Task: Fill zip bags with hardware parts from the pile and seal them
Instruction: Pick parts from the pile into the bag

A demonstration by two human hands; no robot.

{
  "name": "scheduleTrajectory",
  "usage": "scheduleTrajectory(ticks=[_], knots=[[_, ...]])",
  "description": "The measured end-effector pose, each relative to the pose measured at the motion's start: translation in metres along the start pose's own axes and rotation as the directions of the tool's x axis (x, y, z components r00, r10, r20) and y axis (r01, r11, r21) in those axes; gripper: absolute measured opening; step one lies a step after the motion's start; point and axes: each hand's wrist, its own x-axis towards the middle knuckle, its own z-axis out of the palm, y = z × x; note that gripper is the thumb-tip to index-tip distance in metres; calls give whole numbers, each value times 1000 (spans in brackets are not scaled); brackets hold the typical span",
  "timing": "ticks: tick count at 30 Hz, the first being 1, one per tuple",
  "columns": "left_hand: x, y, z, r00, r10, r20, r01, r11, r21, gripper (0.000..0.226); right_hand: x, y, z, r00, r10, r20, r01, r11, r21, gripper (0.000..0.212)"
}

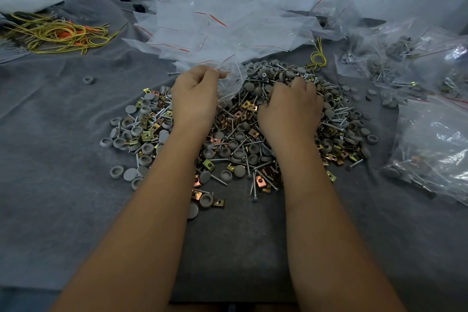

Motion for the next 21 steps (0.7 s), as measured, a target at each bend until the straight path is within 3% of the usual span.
scheduleTrajectory(ticks=[7,11,16,21], knots=[[1,-2,1,1000,7,0,-7,1000,15,26,1,0,2,1000,-25,-19,25,999,22,19],[1,-2,2,1000,-1,2,1,1000,13,25,2,-1,-1,995,-38,-92,59,970,234,11],[1,-2,2,1000,-3,4,2,1000,9,25,2,-6,-7,990,143,7,-106,705,701,4],[1,-2,2,1000,-6,15,6,1000,16,25,4,-6,-10,980,194,36,-121,445,887,12]])
